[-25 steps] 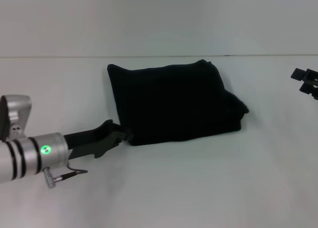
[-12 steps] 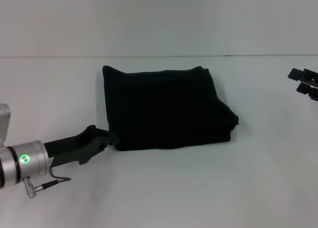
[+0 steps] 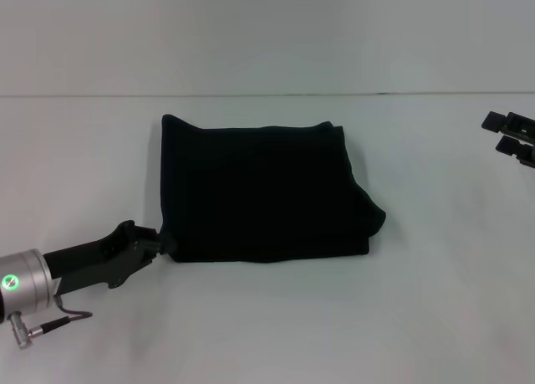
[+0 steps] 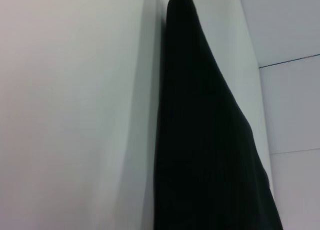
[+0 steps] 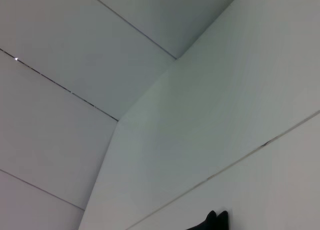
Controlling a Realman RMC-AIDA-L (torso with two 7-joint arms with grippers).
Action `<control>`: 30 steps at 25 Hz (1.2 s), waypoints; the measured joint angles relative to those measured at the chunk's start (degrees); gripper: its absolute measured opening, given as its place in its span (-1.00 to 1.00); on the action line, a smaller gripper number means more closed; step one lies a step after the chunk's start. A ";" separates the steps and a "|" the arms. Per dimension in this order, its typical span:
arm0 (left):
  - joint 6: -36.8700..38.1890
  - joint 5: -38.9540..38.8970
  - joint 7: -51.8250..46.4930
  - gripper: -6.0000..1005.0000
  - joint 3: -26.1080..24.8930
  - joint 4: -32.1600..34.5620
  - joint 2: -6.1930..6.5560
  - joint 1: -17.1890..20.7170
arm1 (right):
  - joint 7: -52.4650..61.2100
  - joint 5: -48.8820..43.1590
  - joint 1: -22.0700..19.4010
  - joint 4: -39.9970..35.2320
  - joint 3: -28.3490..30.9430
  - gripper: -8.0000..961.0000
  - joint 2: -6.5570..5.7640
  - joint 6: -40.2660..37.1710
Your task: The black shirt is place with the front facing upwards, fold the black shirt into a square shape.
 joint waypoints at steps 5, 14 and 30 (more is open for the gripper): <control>1.02 3.50 0.32 -0.96 -0.19 0.84 1.13 0.29 | -0.35 -0.14 0.02 -0.04 -0.31 0.55 0.05 -0.40; 23.15 4.64 17.00 -0.58 -16.31 7.38 4.65 4.58 | -9.11 -0.61 -0.40 -0.69 -0.75 0.55 -0.17 -1.43; 11.57 13.68 44.60 0.77 -2.90 12.93 0.35 -9.76 | -41.29 -10.33 7.13 -7.16 -13.75 0.56 7.08 -0.89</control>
